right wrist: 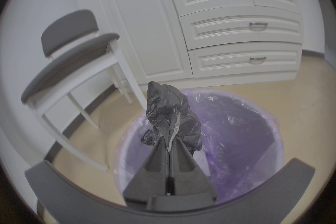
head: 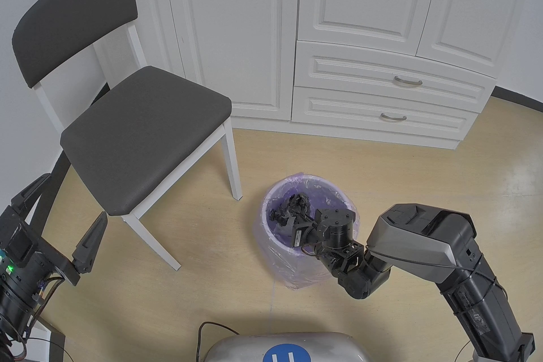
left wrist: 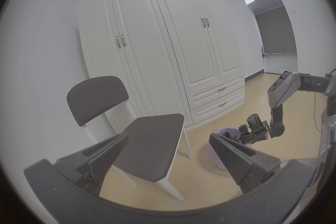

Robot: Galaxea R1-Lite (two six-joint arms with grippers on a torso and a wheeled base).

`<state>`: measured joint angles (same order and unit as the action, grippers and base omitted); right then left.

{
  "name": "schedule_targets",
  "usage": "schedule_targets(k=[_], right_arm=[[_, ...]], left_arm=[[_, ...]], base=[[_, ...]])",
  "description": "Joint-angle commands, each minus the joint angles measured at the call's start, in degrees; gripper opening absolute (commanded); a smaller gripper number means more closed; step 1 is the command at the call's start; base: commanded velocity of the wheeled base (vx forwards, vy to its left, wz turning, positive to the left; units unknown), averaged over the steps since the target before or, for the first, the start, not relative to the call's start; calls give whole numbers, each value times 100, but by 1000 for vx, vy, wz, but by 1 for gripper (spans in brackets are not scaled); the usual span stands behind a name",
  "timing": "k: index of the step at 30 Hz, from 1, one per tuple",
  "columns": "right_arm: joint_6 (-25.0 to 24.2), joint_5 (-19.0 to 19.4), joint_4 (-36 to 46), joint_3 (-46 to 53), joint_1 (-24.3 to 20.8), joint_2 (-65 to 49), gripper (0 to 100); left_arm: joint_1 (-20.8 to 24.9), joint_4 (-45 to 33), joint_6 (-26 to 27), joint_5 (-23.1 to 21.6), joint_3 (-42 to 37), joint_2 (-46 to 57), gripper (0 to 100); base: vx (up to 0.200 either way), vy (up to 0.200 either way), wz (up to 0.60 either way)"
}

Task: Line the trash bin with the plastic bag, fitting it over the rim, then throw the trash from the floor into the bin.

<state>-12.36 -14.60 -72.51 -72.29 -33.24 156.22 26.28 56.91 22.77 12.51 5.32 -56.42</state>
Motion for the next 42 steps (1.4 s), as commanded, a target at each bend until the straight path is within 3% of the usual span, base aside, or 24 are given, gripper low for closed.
schedule_targets(k=[1,2,7,16,27,33,42], right_arm=[[436,10,176,479,152,-241,0],[674,10,501,708,222,-417,0],[700,-25,1222,611,239,-487,0],[384,-25,1028,523,239,-821,0],[568,-34,1415,1006,292,-1586,0],[586,-34,1890,954,275,-1472,0],[463,-34,1811,338,275,-505,0]], left_arm=[[0,5,17,6,-13,-1,100],[0,14,26,-3,-13,8,100],[0,5,26,-3,-22,-1,100],[0,5,34,-3,-13,-1,100],[0,5,34,-3,-22,-1,100],[0,5,34,6,-13,8,100],[0,5,34,6,-13,-1,100]], base=[[0,0,0],[0,0,0],[0,0,0],[0,0,0],[0,0,0],[0,0,0],[0,0,0]])
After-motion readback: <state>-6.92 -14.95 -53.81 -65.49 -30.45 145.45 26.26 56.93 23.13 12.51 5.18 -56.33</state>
